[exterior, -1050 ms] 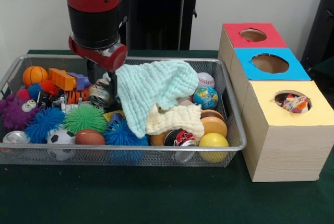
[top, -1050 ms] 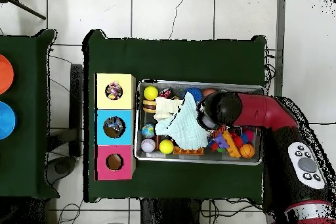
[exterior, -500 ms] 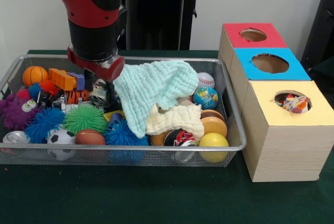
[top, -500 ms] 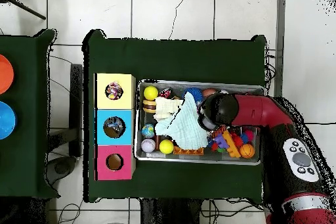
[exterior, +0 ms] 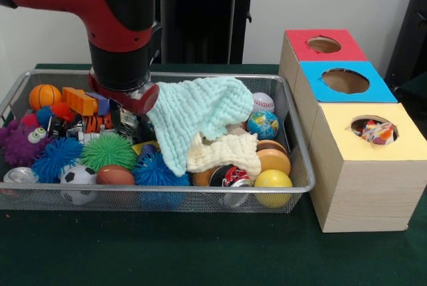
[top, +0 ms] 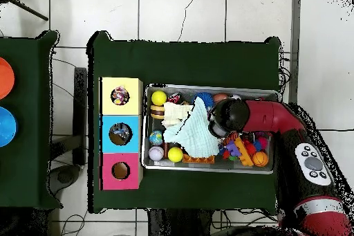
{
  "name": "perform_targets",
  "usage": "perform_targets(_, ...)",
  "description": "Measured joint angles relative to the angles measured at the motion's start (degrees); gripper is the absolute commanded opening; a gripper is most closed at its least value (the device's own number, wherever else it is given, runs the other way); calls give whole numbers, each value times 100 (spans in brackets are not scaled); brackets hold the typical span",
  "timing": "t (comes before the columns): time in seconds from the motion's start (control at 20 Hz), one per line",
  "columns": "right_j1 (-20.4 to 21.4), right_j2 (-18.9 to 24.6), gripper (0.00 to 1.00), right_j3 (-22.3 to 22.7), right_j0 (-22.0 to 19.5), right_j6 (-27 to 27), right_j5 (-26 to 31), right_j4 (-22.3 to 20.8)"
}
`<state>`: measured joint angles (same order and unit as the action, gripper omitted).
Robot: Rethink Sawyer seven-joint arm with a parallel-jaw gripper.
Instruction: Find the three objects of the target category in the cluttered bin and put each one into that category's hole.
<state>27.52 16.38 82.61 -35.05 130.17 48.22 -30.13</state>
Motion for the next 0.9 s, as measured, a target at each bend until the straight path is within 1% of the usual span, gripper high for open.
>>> perform_targets(0.25, -7, 0, 100, -2, 1, 0, 0, -9)
perform_targets(0.7, 147, -12, 100, -20, 40, 0, 0, -29)
perform_targets(0.9, 294, -19, 100, -16, 91, 0, 0, -35)
